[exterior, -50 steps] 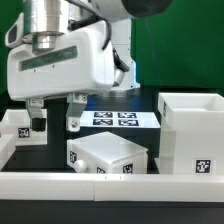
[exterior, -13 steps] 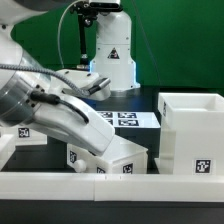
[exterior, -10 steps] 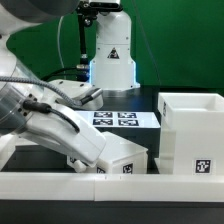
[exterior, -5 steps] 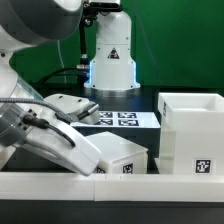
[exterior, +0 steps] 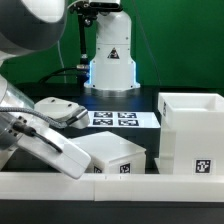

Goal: Assemble drawer

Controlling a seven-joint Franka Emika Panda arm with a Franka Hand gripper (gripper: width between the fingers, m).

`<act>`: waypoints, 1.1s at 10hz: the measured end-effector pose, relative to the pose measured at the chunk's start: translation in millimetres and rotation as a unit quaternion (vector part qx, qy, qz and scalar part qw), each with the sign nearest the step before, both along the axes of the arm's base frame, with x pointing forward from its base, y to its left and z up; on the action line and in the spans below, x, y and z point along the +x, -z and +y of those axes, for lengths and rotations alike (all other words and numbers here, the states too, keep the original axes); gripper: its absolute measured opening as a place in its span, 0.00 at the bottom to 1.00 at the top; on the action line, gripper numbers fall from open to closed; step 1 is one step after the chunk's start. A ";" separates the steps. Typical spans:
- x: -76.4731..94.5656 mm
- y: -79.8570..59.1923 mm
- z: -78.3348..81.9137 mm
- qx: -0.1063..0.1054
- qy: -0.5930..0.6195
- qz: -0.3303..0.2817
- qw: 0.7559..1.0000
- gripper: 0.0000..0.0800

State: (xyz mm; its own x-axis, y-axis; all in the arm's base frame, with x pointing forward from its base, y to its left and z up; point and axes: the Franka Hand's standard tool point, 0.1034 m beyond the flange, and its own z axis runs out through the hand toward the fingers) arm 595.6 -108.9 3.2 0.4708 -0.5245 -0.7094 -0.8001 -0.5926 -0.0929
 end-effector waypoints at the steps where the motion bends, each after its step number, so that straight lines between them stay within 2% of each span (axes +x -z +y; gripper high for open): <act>1: 0.0 0.0 -0.1 0.000 0.000 0.000 1.000 0.81; 4: -0.9 -0.2 -3.1 0.001 0.002 0.000 1.000 0.81; 5: -4.5 -1.8 -7.8 0.009 0.006 0.004 1.000 0.81; 6: -9.5 -4.5 -9.9 0.026 0.018 0.013 0.999 0.81; 7: -9.9 -5.1 -10.5 0.031 0.024 0.015 0.999 0.81; 10: -9.5 -4.9 -9.8 0.030 0.024 0.015 0.999 0.81; 11: -5.1 -4.6 -9.0 0.023 0.025 0.008 0.999 0.81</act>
Offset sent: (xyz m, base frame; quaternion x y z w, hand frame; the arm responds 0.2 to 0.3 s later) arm -0.0075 0.0002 0.0068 0.0140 -0.0219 0.0047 0.9997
